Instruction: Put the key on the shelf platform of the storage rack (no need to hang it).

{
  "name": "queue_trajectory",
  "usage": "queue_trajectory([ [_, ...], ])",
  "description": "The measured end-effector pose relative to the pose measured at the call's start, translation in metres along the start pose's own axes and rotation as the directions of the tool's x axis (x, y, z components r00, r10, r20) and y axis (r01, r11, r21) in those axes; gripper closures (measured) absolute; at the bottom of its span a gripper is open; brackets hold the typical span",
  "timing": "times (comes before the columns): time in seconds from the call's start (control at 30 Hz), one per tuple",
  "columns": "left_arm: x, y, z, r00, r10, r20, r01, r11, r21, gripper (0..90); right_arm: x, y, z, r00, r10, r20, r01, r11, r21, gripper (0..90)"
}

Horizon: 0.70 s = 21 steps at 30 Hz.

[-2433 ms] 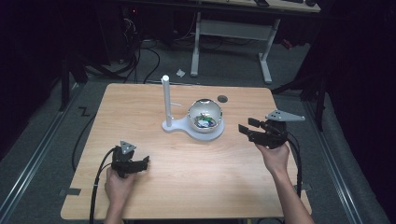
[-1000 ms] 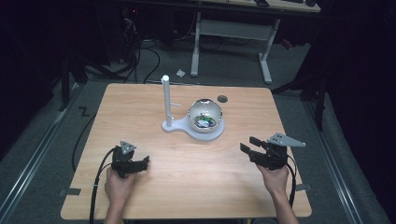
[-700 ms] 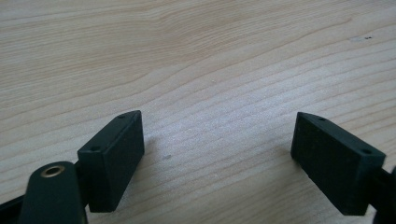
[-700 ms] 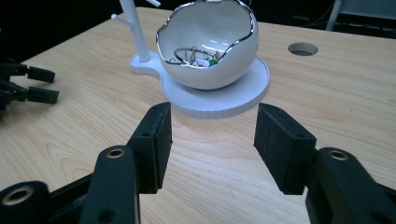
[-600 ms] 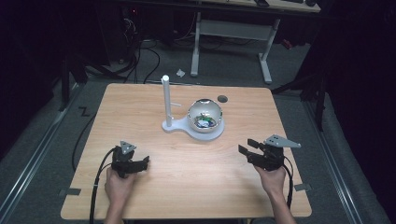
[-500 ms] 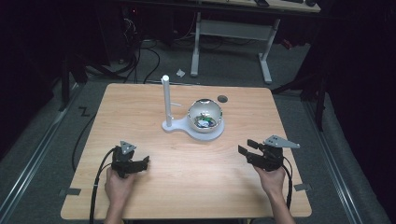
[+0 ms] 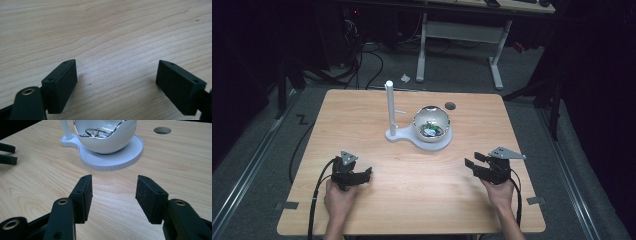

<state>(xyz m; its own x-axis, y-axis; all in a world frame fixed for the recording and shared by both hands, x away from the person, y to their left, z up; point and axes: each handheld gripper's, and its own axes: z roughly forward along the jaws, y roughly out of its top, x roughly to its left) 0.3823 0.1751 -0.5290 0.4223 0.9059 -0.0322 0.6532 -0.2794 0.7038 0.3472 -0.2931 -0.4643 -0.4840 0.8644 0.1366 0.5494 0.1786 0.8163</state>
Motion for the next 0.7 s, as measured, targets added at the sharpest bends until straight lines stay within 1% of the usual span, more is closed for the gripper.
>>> queue_trajectory([
  [0.07,0.000,0.000,0.000,1.0000,0.000,0.000,0.000,1.0000,0.001,17.7,-0.001,-0.002,0.002,1.0000,0.009,0.002,-0.009,1.000,0.006,48.0],
  [0.1,0.000,0.000,0.000,1.0000,0.000,0.000,0.000,1.0000,0.000,17.7,-0.002,-0.002,0.003,1.0000,0.004,0.003,-0.004,1.000,0.007,48.0],
  [0.17,0.000,0.000,0.000,1.0000,0.000,0.000,0.000,1.0000,0.000,17.7,-0.002,-0.004,0.004,0.9999,0.010,0.006,-0.010,1.000,0.011,48.0],
  [0.37,0.000,0.000,0.000,1.0000,0.000,0.000,0.000,1.0000,0.000,17.7,-0.004,-0.006,0.010,0.9998,0.000,0.020,-0.001,0.999,0.035,48.0],
  [0.53,0.000,0.000,0.000,1.0000,0.000,0.000,0.000,1.0000,0.000,17.7,-0.005,-0.007,0.016,0.9996,0.008,0.026,-0.009,0.999,0.052,48.2],
  [0.63,0.000,0.000,0.000,1.0000,0.000,0.000,0.000,1.0000,0.001,17.7,-0.005,-0.009,0.020,0.9995,-0.004,0.032,0.002,0.998,0.063,48.4],
  [0.7,0.000,0.000,0.000,1.0000,0.000,0.000,0.000,1.0000,0.000,17.8,-0.006,-0.010,0.022,0.9994,0.008,0.035,-0.010,0.997,0.071,48.4],
])
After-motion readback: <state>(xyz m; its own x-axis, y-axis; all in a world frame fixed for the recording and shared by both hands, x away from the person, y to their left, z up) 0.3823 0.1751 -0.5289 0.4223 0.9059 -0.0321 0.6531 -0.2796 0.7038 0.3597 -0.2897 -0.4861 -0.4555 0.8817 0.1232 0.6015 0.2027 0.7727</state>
